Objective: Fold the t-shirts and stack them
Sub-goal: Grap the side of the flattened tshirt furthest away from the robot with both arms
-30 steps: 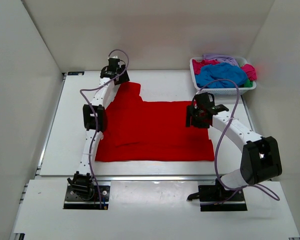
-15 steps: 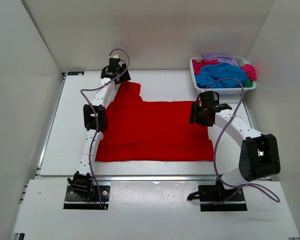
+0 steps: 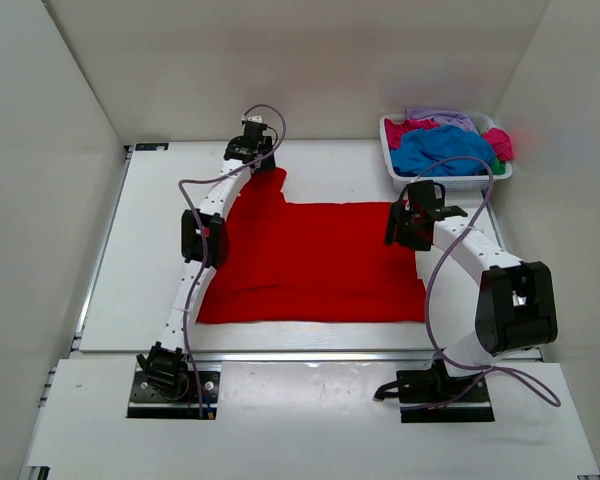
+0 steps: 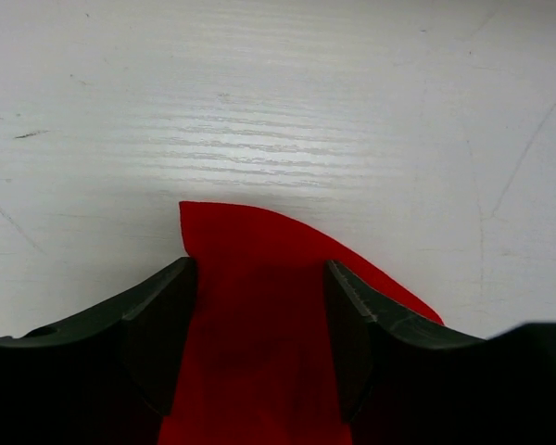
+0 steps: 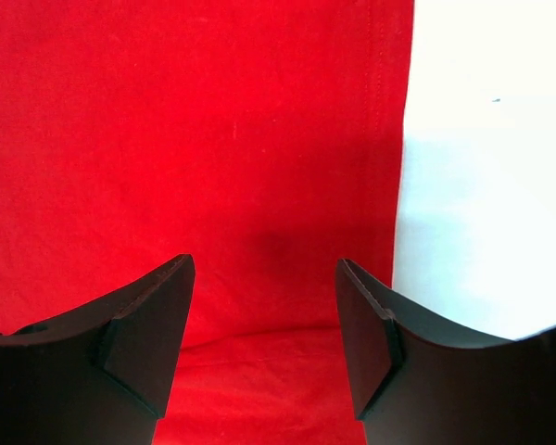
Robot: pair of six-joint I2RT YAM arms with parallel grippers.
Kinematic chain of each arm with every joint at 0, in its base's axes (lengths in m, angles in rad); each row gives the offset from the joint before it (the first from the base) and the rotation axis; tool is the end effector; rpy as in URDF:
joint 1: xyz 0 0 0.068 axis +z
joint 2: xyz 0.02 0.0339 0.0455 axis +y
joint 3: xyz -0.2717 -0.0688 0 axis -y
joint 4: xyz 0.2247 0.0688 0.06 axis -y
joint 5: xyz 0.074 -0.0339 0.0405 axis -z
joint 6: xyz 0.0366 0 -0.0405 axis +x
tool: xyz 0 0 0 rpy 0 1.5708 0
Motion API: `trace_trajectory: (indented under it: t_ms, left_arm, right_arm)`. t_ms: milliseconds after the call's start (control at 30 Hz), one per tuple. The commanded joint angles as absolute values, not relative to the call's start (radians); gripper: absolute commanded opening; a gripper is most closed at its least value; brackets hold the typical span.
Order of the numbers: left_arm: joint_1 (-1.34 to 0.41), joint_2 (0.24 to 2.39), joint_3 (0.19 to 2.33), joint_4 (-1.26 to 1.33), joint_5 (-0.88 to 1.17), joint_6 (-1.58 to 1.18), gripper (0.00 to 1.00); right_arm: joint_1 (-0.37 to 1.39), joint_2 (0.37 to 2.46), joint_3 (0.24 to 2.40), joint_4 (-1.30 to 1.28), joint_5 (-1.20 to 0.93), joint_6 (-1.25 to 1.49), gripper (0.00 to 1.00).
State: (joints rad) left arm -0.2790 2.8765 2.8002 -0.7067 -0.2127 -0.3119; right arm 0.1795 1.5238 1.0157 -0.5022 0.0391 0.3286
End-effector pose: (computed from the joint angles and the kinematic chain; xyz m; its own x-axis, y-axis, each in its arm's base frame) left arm 0.5680 -0.1547 0.1499 -0.6839 -0.1161 -0.7203 -0.0888 0.9932 -0.0758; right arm 0.2871 0.0506 0.2343 -0.8398 0.1754 -0.5138 0.1194 0.9829 0.1402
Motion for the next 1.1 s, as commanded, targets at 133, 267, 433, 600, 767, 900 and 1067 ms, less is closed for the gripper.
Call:
trace_trajectory:
  t_ms: [133, 267, 433, 600, 767, 900, 1067]
  left_arm:
    - [-0.215, 2.842, 2.836, -0.735, -0.184, -0.284, 0.63]
    - [-0.279, 2.829, 2.826, -0.73, -0.325, -0.14, 0.41]
    - [-0.313, 2.818, 2.806, -0.706, -0.348, -0.08, 0.42]
    - [-0.264, 2.824, 2.833, -0.744, -0.197, -0.175, 0.72]
    - [-0.271, 2.824, 2.838, -0.753, -0.263, -0.173, 0.8]
    - [-0.258, 2.827, 2.839, -0.73, -0.23, -0.204, 0.83]
    - [-0.252, 2.824, 2.826, -0.736, -0.202, -0.195, 0.82]
  right_arm:
    - [0.146, 1.496, 1.037, -0.453, 0.017, 0.298, 0.6]
    - [0.124, 1.5, 1.039, -0.446, 0.009, 0.298, 0.6]
    - [0.117, 1.499, 1.025, -0.44, 0.009, 0.291, 0.6]
    - [0.109, 1.486, 1.015, -0.44, 0.012, 0.294, 0.59]
    - [0.11, 1.493, 1.028, -0.449, 0.009, 0.282, 0.6]
    - [0.113, 1.506, 1.034, -0.451, 0.008, 0.278, 0.59]
    - [0.104, 1.506, 1.043, -0.45, 0.011, 0.275, 0.6]
